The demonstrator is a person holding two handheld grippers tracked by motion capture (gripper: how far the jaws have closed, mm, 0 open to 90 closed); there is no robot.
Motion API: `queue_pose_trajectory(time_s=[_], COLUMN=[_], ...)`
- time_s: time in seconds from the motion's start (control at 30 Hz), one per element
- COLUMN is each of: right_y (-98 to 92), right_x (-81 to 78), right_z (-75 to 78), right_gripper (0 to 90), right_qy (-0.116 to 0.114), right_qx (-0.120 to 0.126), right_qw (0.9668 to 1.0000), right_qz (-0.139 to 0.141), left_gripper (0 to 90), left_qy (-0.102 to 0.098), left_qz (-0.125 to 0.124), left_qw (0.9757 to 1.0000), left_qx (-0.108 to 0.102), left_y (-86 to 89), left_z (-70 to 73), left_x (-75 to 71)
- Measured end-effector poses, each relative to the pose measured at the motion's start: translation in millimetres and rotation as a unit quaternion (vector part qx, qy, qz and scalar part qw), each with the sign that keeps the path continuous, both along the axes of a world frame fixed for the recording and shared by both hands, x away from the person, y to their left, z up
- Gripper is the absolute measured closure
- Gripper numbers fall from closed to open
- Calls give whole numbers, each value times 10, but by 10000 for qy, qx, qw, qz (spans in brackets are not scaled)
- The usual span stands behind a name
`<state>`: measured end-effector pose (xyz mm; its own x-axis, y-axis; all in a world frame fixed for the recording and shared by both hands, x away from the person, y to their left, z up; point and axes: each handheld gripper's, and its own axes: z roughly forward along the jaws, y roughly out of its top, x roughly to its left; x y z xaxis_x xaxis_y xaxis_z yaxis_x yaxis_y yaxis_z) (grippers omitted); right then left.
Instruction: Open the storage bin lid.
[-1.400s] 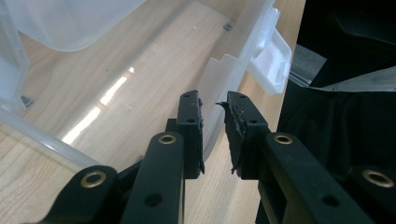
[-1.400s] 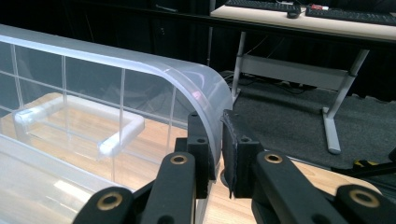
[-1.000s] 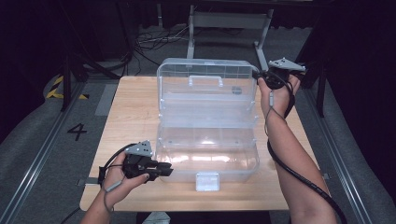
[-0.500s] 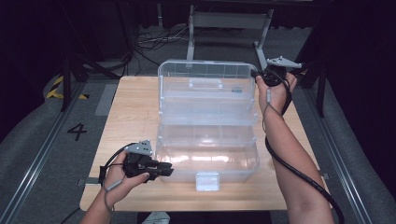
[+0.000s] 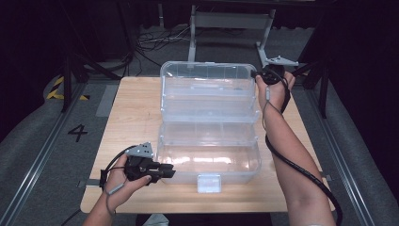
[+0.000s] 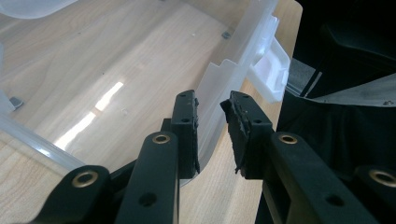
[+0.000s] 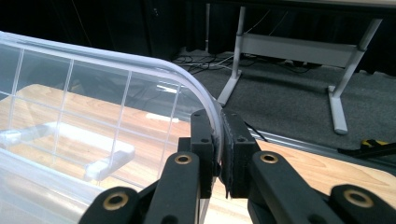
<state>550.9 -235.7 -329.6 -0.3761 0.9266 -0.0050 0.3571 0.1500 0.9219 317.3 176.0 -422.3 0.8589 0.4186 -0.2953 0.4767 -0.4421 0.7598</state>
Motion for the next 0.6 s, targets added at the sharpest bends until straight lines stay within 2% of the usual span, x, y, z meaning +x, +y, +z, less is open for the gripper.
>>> queue_pose_trajectory(time_s=[0.2, 0.6], right_y=[-11, -20], right_x=[69, 208], right_z=[-41, -125], right_gripper=[848, 845], right_qy=[95, 278], right_qx=[46, 78], right_qw=[9999, 9995], right_qz=[25, 104], left_gripper=[732, 723], left_qy=[6, -27], left_qz=[47, 169], left_qw=[10000, 9998], left_qx=[-68, -67], left_y=[7, -3], left_z=[-11, -11], left_x=[-8, -36])
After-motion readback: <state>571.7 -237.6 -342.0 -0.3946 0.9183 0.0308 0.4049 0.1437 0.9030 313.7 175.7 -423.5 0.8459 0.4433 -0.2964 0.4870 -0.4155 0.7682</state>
